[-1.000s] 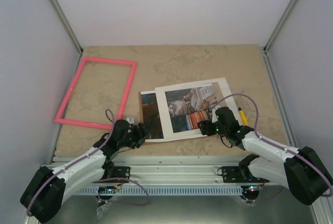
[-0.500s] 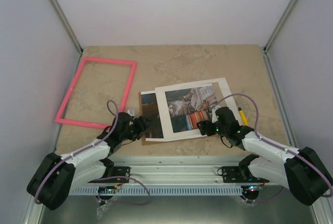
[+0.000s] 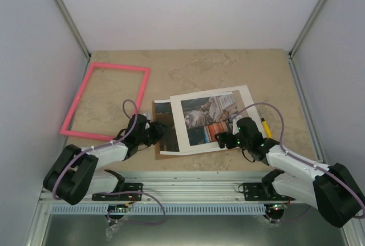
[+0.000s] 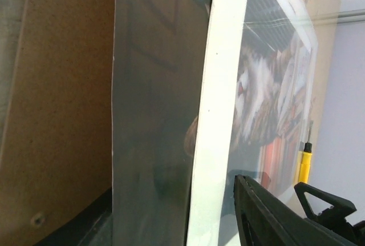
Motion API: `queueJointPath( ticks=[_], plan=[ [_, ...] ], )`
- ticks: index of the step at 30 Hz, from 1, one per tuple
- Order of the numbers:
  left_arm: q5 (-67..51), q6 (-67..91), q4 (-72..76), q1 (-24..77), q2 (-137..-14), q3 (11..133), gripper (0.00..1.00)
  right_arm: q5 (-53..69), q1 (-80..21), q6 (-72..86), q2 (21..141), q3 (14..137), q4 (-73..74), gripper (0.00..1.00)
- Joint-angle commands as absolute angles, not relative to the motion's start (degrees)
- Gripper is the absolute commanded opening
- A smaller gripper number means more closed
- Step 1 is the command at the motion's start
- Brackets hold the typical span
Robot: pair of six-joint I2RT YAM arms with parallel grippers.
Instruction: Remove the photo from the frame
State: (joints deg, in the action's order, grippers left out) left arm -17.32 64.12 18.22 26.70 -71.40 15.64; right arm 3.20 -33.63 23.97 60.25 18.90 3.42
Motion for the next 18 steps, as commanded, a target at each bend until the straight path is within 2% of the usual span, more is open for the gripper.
queueJointPath(
  ticks=[1, 5, 10, 18],
  plan=[
    [-19.23, 61.72, 23.21, 25.68, -75.46, 17.58, 0.46, 2.83, -34.01, 23.53, 59.5, 18.41, 2.32, 0.93],
    [-20.2, 60.92, 24.34, 25.17, -78.5, 18.6, 0.39, 2.68, -34.06, 23.62, 59.46, 18.38, 2.35, 0.94],
    [-19.76, 57.6, 23.28, 24.73, -80.19, 19.8, 0.34, 2.63, -34.02, 23.56, 59.51, 18.45, 2.37, 0.94],
    [-21.56, 53.81, 23.42, 24.43, -83.17, 21.82, 0.17, 2.6, -34.04, 23.64, 59.31, 18.33, 2.3, 0.98]
  ],
)
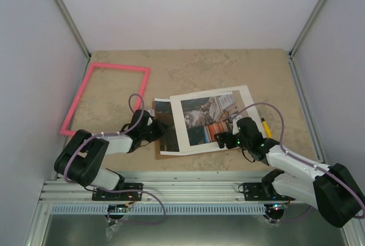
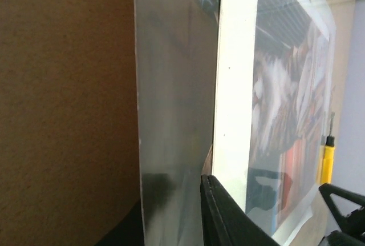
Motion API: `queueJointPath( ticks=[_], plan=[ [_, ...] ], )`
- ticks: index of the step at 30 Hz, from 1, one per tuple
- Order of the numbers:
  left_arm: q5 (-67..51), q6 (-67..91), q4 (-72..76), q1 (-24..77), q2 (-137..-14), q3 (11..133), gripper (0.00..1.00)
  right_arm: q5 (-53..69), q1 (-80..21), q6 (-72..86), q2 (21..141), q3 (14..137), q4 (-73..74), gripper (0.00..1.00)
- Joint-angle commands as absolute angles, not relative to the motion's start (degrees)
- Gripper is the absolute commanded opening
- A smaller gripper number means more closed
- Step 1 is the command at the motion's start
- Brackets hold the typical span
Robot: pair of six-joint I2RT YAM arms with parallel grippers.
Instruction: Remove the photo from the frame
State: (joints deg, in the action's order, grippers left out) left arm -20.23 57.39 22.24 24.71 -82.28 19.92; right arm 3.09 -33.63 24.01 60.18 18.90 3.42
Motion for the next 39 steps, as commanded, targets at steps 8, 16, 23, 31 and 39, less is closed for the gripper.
queueJointPath(
  ticks=[8, 16, 23, 31, 39],
  plan=[
    [-16.53, 48.36, 11.12, 24.43, -76.57, 25.59, 0.0, 2.71, -34.01, 23.59, 59.13, 18.36, 2.3, 0.98],
    [-11.55, 43.72, -4.14, 24.43, -69.05, 31.14, 0.0, 2.78, -34.01, 23.55, 58.08, 17.89, 2.2, 0.98],
    [-6.34, 39.73, -19.77, 24.43, -64.13, 40.0, 0.0, 3.07, -34.04, 23.42, 57.5, 17.75, 2.11, 0.98],
    [-0.21, 36.5, -34.8, 24.43, -60.23, 50.23, 0.0, 3.24, -34.03, 23.37, 57.12, 17.58, 2.02, 0.98],
    [4.61, 33.38, -44.13, 24.43, -58.53, 58.14, 0.0, 3.6, -34.01, 23.07, 57.01, 17.51, 1.86, 0.98]
  ],
)
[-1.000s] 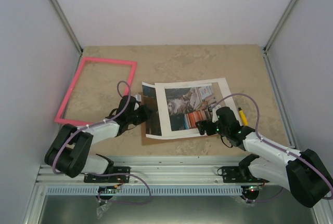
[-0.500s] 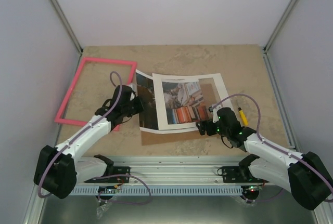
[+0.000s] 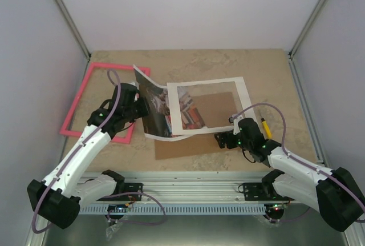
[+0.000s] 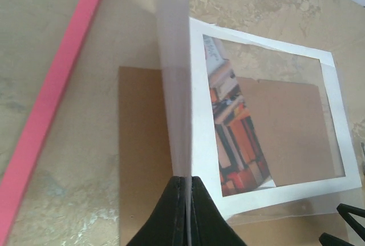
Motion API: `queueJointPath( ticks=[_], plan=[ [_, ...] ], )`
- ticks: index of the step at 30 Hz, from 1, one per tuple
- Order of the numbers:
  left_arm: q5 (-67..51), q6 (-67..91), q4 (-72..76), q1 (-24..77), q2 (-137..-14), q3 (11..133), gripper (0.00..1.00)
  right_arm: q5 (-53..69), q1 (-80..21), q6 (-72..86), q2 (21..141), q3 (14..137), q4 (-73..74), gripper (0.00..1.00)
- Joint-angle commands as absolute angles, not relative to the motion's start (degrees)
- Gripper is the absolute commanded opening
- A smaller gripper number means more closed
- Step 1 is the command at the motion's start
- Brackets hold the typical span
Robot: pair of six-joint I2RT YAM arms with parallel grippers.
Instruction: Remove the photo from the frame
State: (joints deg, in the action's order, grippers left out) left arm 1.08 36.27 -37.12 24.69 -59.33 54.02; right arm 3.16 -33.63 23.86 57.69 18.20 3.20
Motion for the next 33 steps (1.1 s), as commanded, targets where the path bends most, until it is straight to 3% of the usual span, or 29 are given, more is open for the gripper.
queueJointPath(
  ticks=[1, 14, 33],
  plan=[
    [4.99, 32.89, -45.3, 24.43, -58.46, 59.3, 0.0, 3.67, -34.08, 23.09, 57.04, 17.55, 1.84, 0.98],
    [12.43, 29.45, -58.31, 24.43, -56.34, 76.19, 0.0, 6.33, -34.04, 21.78, 56.07, 20.72, 3.89, 0.98],
    [-4.2, 12.43, -57.86, 24.52, -63.14, 95.93, 0.0, 13.17, -34.12, 4.04, 50.24, 42.75, 9.98, 0.98]
  ],
)
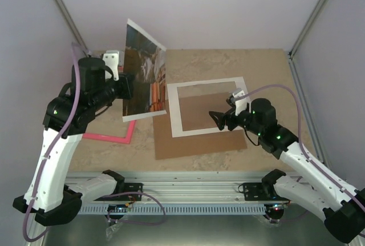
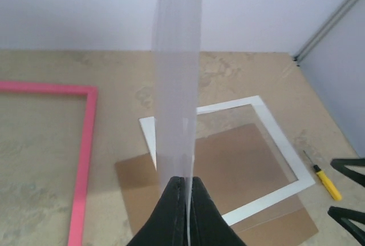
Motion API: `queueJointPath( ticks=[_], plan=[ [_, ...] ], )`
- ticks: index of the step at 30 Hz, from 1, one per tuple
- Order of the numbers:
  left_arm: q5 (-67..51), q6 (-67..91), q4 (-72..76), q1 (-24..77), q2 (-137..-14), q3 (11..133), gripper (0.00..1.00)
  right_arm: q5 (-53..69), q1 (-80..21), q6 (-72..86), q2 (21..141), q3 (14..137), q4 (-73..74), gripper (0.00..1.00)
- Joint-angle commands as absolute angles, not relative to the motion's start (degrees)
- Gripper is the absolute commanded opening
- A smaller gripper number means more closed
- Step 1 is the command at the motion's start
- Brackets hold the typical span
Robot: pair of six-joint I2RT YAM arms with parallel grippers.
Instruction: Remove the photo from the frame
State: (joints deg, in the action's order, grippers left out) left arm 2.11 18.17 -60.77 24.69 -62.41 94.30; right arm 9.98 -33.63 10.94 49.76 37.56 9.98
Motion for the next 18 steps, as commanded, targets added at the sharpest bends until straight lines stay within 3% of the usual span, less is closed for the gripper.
queueJointPath(
  ticks=[1, 9, 18],
  plan=[
    [-6.04, 11.6, -56.45, 24.52, -63.11, 95.44, 0.0, 13.61, -34.04, 2.76, 50.72, 44.44, 10.07, 0.98],
    [-15.26, 0.28, -45.09, 24.57, -59.19, 87.46, 0.0, 16.29, -33.93, -10.44, 55.68, 56.45, 10.72, 0.98],
    [-9.98, -9.81, -39.24, 34.56, -52.1, 75.34, 0.0, 26.27, -30.77, -25.83, 64.5, 67.98, 15.86, 0.98]
  ],
)
